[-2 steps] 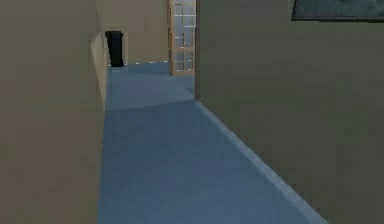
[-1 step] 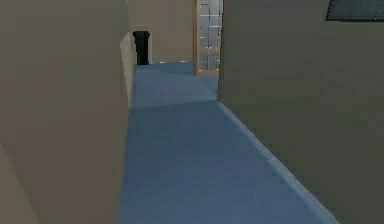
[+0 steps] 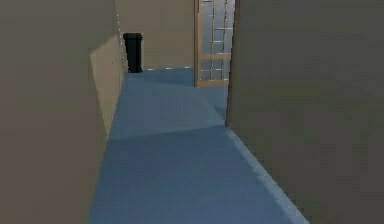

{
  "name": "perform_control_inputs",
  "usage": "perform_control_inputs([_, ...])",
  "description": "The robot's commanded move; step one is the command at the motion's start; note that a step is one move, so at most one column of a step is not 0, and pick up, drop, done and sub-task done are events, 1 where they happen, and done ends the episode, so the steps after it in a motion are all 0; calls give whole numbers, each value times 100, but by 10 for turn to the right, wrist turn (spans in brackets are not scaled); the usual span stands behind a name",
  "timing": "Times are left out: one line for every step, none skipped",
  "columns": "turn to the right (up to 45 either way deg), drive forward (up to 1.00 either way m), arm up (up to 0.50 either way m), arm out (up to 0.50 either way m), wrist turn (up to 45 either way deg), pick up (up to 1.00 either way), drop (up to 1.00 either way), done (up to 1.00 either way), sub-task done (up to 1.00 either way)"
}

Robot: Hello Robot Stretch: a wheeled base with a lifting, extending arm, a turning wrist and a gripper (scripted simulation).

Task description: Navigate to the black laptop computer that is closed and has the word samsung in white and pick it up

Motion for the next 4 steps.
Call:
perform_control_inputs([0,100,0,0,0,0,0,0,0])
perform_control_inputs([0,100,0,0,0,0,0,0,0])
perform_control_inputs([-30,0,0,0,0,0,0,0,0])
perform_control_inputs([0,70,0,0,0,0,0,0,0])
